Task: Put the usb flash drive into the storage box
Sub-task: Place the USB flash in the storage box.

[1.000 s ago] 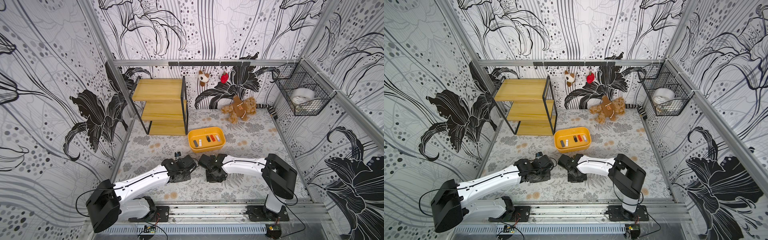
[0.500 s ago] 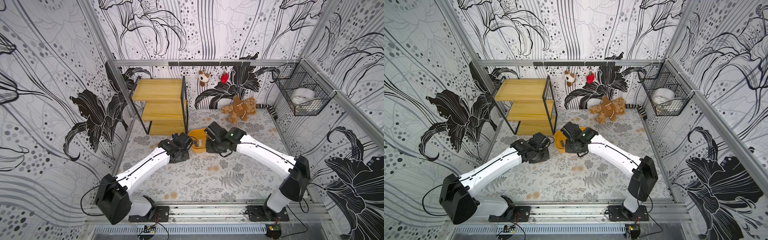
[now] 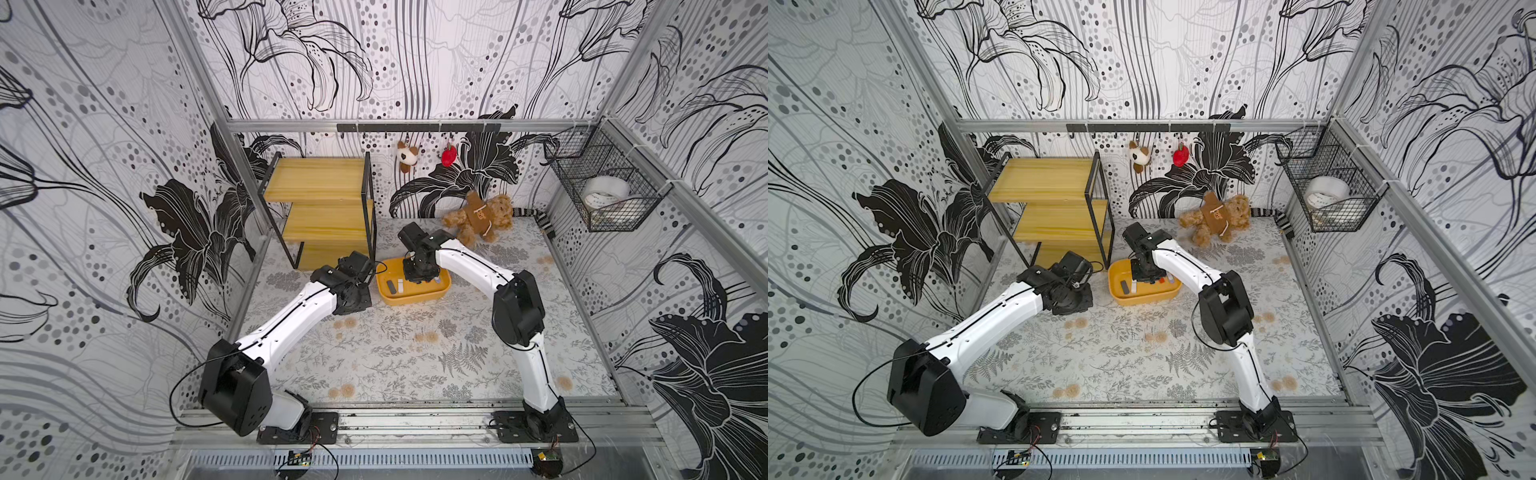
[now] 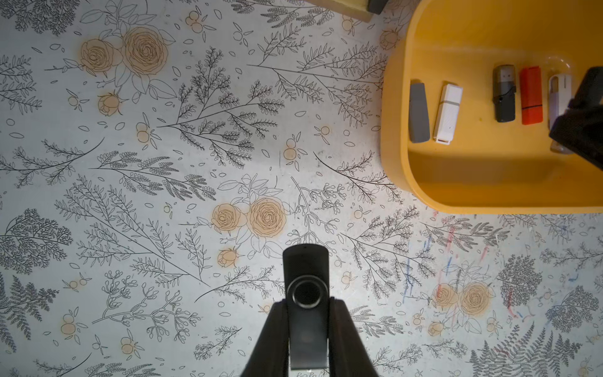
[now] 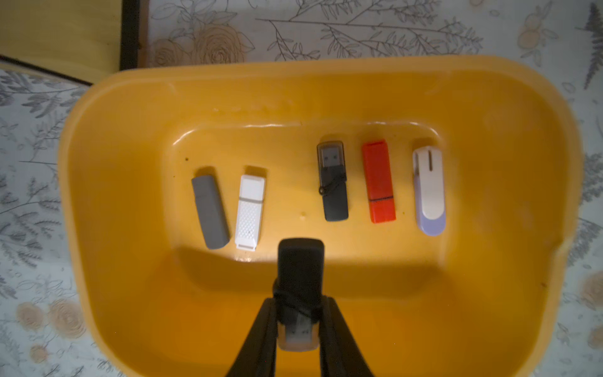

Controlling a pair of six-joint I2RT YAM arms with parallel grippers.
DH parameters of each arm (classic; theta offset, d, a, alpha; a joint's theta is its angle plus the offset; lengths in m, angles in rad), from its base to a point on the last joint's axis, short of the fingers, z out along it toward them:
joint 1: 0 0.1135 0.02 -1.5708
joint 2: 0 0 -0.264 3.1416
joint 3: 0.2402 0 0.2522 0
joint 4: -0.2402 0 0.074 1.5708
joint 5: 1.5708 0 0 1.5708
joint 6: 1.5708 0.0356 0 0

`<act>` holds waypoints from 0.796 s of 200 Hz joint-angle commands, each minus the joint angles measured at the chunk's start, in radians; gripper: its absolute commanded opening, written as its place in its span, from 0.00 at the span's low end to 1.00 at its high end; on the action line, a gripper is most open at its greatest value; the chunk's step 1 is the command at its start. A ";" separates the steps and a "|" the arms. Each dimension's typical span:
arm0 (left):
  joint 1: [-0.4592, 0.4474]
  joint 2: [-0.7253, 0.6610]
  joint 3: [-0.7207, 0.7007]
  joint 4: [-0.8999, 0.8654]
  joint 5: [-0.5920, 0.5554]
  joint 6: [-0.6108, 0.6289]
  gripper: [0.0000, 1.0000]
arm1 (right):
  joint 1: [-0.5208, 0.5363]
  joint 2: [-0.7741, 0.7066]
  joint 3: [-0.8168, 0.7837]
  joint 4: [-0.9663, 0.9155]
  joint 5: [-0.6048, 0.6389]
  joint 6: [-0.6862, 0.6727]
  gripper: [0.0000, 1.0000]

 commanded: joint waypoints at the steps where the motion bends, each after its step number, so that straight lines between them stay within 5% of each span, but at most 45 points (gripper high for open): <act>1: 0.008 0.004 -0.021 0.024 0.018 0.018 0.00 | -0.004 0.067 0.080 -0.001 -0.004 -0.046 0.00; 159: 0.018 -0.023 -0.061 0.028 0.017 0.017 0.00 | -0.048 0.212 0.106 0.005 -0.008 -0.067 0.00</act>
